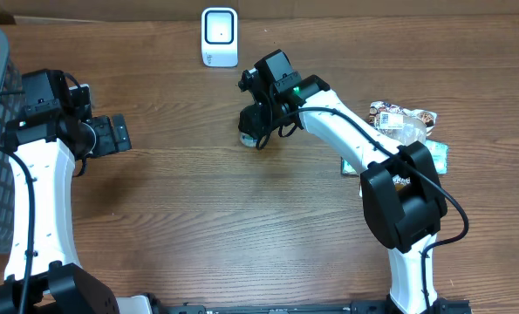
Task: Scan the item barcode
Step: 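Lift the green-lidded jar and turn it toward the scanner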
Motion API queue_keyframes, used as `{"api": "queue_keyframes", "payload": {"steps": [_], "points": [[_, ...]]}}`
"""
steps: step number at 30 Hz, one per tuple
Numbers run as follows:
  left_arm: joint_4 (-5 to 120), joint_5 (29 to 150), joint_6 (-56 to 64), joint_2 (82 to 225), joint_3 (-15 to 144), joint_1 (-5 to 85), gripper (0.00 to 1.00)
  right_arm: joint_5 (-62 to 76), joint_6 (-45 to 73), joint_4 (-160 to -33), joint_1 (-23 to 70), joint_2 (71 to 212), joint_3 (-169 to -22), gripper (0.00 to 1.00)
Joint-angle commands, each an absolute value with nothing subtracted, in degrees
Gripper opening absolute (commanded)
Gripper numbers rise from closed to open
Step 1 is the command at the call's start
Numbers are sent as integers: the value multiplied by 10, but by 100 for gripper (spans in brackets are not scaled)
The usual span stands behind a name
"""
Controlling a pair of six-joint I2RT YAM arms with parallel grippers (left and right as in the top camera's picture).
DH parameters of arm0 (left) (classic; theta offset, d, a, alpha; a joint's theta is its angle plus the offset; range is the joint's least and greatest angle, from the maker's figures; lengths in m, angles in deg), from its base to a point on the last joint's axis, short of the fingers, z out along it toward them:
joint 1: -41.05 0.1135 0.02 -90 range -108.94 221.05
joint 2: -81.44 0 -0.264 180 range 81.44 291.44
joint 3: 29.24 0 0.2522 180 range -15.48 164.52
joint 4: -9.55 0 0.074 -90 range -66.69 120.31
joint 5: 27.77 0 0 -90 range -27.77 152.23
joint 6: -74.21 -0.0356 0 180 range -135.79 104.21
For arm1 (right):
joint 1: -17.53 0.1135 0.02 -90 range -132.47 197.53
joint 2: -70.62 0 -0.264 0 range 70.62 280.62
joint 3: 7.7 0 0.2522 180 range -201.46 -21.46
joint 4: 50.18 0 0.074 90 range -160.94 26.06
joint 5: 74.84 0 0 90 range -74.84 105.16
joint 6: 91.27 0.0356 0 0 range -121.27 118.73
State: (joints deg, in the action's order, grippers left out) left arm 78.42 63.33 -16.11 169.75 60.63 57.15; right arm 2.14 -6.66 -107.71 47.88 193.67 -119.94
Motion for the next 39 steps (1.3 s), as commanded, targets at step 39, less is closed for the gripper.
{"api": "queue_keyframes", "payload": {"steps": [39], "points": [[784,638,-158,1698,611,572,100,-334,-218,-1224,326,1766,-1310,32]]}}
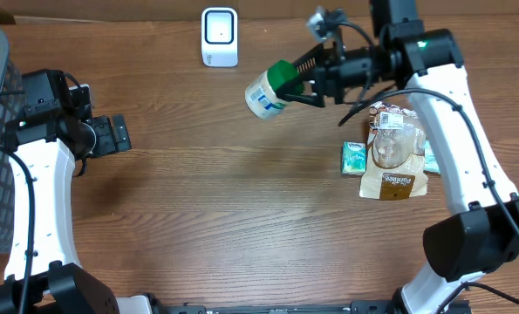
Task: Scan the item barcode
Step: 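Lift the green-lidded jar and turn it toward the scanner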
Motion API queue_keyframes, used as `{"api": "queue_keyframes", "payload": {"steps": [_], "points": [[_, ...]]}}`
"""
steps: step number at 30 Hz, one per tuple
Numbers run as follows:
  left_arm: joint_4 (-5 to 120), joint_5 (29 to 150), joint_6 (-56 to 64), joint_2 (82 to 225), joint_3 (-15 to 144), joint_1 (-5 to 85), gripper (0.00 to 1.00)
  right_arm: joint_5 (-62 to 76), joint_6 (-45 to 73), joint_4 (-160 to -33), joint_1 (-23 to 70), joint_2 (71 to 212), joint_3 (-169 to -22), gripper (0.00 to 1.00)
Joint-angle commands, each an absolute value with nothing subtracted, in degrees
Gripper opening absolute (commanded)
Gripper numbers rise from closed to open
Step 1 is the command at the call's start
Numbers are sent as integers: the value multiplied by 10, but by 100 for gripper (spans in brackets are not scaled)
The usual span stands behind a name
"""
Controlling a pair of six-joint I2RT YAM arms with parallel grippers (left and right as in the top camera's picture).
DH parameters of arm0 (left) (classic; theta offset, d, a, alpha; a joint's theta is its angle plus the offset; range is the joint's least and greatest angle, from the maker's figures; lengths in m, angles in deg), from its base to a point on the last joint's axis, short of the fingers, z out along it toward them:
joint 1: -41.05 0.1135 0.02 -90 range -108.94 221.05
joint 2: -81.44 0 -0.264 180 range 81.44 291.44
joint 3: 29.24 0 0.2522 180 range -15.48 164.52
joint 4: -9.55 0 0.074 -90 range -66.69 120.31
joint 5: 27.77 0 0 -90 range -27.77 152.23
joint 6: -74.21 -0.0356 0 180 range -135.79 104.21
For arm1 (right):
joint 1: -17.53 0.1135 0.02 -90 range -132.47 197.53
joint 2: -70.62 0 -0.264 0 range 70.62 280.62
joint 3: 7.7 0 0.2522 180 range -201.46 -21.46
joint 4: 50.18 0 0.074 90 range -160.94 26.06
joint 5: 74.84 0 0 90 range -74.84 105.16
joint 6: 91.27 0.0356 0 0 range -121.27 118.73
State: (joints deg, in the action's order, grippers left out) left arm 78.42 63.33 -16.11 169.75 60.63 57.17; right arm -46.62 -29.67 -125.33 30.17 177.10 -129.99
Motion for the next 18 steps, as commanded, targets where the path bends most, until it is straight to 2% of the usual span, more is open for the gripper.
{"api": "queue_keyframes", "payload": {"steps": [1,5,7,8,10,18], "points": [[784,638,-158,1698,611,572,100,-290,-199,-1206,335,1766,-1310,32],[784,638,-158,1698,611,572,100,-102,-164,-1118,379,1772,-1309,31],[784,638,-158,1698,611,572,100,-24,-165,-1064,400,1777,-1305,28],[784,638,-158,1698,611,572,99,43,-197,-996,420,1787,-1299,27],[784,638,-158,1698,611,572,99,91,-281,-896,440,1812,-1297,26],[784,638,-158,1698,611,572,99,102,-461,-679,453,1917,-1297,27]]}}
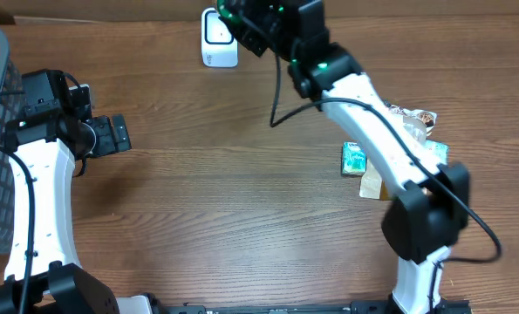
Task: Scan the item barcode
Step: 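Lift the green-lidded jar and turn it toward the scanner, then hold the green-lidded jar in front of the white scanner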
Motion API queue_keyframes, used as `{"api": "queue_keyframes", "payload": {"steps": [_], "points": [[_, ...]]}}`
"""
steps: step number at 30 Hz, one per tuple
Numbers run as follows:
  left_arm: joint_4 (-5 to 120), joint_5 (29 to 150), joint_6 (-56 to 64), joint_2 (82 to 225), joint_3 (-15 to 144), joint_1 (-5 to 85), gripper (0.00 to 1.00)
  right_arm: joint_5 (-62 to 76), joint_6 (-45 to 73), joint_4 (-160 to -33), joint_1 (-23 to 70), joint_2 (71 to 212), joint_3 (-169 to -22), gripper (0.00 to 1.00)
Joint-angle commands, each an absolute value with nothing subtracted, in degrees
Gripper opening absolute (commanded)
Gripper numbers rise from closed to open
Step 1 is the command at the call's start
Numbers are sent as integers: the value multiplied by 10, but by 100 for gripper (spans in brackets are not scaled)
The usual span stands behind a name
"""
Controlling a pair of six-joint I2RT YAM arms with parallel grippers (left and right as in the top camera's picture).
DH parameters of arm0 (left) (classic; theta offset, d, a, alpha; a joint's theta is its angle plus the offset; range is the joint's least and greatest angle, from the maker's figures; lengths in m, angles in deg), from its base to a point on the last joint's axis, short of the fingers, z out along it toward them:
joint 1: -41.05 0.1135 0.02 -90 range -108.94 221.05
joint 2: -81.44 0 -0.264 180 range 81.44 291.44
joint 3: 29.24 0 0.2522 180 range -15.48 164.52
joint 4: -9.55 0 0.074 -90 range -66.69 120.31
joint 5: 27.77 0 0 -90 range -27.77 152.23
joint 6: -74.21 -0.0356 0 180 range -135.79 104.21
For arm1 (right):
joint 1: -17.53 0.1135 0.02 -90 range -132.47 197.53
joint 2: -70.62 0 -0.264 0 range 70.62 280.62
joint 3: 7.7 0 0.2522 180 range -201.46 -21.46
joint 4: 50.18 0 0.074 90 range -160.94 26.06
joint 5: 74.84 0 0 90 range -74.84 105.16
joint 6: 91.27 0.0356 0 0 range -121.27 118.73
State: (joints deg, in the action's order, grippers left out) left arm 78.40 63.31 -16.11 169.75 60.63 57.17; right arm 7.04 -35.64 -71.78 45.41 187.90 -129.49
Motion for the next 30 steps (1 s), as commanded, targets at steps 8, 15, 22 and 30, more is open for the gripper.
{"api": "queue_keyframes", "payload": {"steps": [8,15,22,30], "points": [[784,638,-158,1698,611,572,100,102,-603,-543,452,2011,-1297,26],[784,638,-158,1698,611,572,100,134,-733,-476,451,2070,-1297,27],[784,638,-158,1698,611,572,100,172,-873,-473,452,2094,-1297,27],[784,638,-158,1698,611,572,100,175,-933,-477,452,2105,-1297,27]]}}
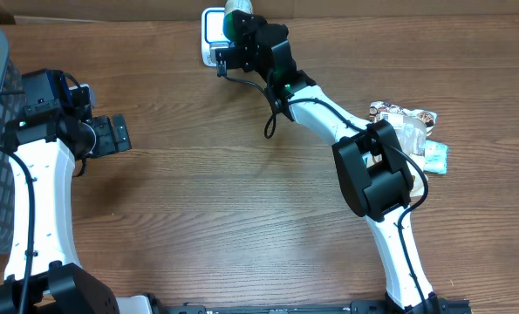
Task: Scan the item barcode
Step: 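Hold the green-lidded jar in front of the white scanner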
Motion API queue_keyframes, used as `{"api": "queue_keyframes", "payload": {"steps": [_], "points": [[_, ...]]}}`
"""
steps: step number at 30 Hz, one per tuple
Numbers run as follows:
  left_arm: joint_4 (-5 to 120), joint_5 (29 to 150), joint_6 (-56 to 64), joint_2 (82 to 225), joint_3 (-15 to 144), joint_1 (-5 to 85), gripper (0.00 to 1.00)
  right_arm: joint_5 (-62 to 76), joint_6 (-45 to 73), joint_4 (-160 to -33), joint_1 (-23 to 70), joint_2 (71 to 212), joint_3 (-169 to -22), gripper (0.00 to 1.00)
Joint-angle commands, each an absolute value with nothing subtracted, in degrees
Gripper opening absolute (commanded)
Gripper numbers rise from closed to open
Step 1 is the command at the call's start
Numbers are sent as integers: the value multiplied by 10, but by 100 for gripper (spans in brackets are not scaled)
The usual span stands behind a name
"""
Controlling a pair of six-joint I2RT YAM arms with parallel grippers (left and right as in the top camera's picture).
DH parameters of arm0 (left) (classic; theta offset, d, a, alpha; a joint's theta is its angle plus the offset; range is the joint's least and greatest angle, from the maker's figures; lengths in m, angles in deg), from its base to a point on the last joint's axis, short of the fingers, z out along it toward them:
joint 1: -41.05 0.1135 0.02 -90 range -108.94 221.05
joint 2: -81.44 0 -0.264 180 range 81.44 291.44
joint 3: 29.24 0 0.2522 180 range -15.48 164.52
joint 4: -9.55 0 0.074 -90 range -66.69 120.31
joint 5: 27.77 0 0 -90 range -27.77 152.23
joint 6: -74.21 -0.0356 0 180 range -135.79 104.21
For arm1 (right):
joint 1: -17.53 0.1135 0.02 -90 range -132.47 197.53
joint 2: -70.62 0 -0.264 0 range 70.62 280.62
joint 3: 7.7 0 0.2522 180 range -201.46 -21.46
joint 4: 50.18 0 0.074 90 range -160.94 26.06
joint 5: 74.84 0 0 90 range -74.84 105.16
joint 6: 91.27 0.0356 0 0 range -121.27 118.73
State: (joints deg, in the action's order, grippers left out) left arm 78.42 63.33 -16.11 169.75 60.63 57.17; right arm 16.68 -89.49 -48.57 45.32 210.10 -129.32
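Observation:
A small white bottle (238,7) with a green cap (230,23) is held at the far edge of the table, right over the white barcode scanner (208,35). My right gripper (244,30) is shut on the bottle, and the arm stretches across from the right and hides the scanner's right half. On the left, my left gripper (113,136) hovers over the table with nothing in it, well away from bottle and scanner. Its jaws cannot be made out from above.
A dark mesh basket stands at the left edge. At the right lie a clear snack packet (403,118) and a teal packet (435,157), partly hidden by the right arm. The wooden table (198,218) shows between the two arms.
My right gripper, still holding the bottle, has shifted slightly left and back and now sits directly over the scanner. The left arm has not moved.
My right gripper was down on the bottle where it stood on the table, in front of the scanner. Then it held the bottle up in the air, tipped sideways. After that it was near the scanner at the back, and now it covers the scanner.

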Motion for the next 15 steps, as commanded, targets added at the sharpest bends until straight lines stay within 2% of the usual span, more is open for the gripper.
{"api": "queue_keyframes", "payload": {"steps": [1,10,15], "points": [[784,638,-158,1698,611,572,100,175,-933,-477,453,2105,-1297,27],[784,638,-158,1698,611,572,99,177,-927,-477,467,2105,-1297,27],[784,638,-158,1698,611,572,99,177,-810,-477,471,2083,-1297,27]]}}
